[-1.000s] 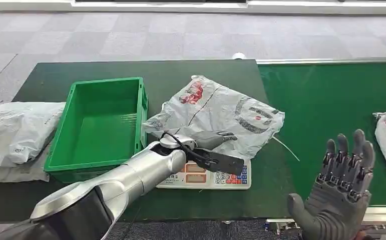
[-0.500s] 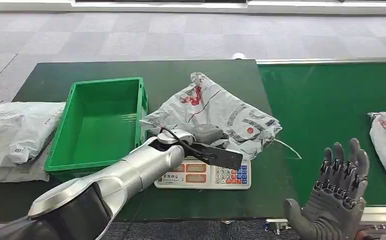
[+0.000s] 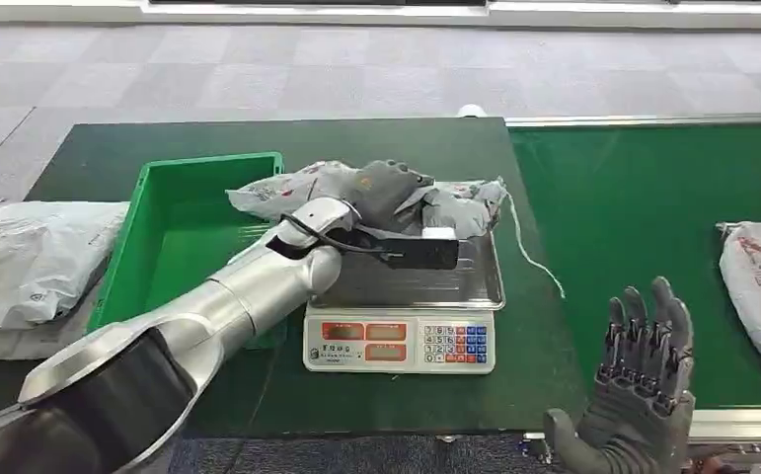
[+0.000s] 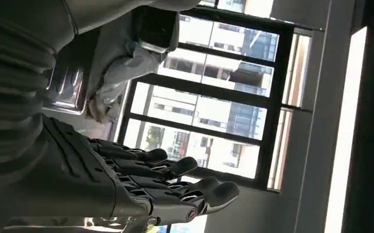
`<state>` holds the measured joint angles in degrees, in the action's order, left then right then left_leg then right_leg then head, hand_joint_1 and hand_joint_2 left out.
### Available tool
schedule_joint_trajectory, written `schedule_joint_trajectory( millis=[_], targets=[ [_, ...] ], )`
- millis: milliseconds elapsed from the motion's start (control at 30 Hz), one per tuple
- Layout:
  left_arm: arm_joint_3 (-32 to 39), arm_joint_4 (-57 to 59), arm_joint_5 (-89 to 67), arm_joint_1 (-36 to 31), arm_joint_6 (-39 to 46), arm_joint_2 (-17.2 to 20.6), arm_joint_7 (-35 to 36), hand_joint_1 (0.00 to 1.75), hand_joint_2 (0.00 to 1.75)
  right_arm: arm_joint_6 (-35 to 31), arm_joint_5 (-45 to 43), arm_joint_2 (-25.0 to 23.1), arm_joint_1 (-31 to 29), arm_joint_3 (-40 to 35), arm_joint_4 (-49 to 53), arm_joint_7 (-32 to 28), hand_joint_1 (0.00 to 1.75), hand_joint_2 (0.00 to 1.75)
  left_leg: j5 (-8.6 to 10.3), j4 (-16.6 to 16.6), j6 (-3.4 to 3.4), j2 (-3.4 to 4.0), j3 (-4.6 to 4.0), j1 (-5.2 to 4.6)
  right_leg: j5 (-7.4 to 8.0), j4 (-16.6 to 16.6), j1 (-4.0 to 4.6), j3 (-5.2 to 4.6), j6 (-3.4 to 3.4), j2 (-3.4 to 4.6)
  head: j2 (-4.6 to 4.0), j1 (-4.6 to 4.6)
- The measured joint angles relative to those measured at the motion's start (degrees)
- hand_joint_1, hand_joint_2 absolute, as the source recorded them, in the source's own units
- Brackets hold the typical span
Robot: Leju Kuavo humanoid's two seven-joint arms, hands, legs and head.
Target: Moved the parcel from conveyor to table for the left to box.
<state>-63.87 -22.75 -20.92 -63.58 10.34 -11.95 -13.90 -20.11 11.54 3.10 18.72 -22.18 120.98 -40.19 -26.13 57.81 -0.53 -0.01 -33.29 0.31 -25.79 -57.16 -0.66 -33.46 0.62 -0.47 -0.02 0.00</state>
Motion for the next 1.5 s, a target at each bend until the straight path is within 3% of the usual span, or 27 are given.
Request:
schedule_joint_trajectory(
  millis=[67, 167, 233, 467, 600, 1133, 1500],
  targets=[
    [0.2, -0.9, -2.9, -0.2, 3.5, 0.7, 1.4, 1.75, 1.75, 0.9, 0.2, 0.0, 0.0, 0.0, -0.1, 0.0, 0.00, 1.75, 0.01, 0.0, 0.00, 0.00, -0.01, 0.00, 0.00, 0.0, 0.00, 0.00, 0.00, 0.01, 0.00, 0.00],
    [0.1, -2.8, -20.4, -1.0, 20.2, 2.4, 10.8, 1.75, 1.75, 4.5, 2.0, -1.2, -0.4, 0.8, -0.3, 0.0, 0.00, 1.75, 0.01, 0.0, -0.01, 0.04, -0.02, 0.00, 0.02, 0.0, 0.00, -0.06, 0.00, 0.05, 0.02, 0.00],
    [0.9, -4.4, -29.1, -1.7, 23.3, 3.6, 14.8, 1.75, 1.75, 6.3, 3.3, -2.7, -1.1, 1.8, -0.5, 0.0, 0.00, 1.75, 0.01, 0.0, -0.01, 0.02, 0.00, 0.00, 0.01, 0.0, 0.00, -0.03, 0.00, 0.04, 0.00, 0.00],
    [5.0, -7.4, -35.4, -1.8, 23.5, 6.0, 16.1, 1.75, 1.75, 7.1, 4.1, -5.5, -1.8, 3.7, -1.2, 0.0, 0.00, 1.75, 0.04, 0.0, -0.03, 0.00, -0.02, 0.00, 0.01, 0.0, -0.01, -0.02, 0.00, 0.02, 0.02, 0.00],
    [10.1, -6.6, -40.5, -2.2, 24.0, 7.3, 16.3, 1.75, 1.75, 2.7, 3.4, -5.4, -1.7, 3.8, -1.8, 0.0, 0.00, 1.75, 0.04, 0.0, -0.03, 0.03, -0.02, 0.00, 0.01, 0.0, -0.01, -0.05, 0.00, 0.07, 0.00, 0.00],
    [25.6, 2.9, -42.7, 2.6, 25.6, 17.0, 20.0, 1.75, 1.75, -18.0, 2.2, 4.0, 3.8, -5.7, -2.3, 0.0, 0.00, 1.75, 0.04, 0.0, -0.08, 0.03, -0.05, 0.03, -0.07, -0.1, 0.02, -0.13, -0.11, 0.07, 0.00, 0.00],
    [28.4, 4.9, -43.2, 4.3, 25.1, 18.9, 21.1, 1.75, 1.75, -19.7, 3.5, 5.9, 5.3, -8.7, -2.4, 0.0, 0.00, 1.75, 0.03, 0.0, -0.10, 0.08, -0.05, 0.02, -0.07, -0.1, 0.02, -0.15, -0.12, 0.10, 0.00, 0.00]
  ],
)
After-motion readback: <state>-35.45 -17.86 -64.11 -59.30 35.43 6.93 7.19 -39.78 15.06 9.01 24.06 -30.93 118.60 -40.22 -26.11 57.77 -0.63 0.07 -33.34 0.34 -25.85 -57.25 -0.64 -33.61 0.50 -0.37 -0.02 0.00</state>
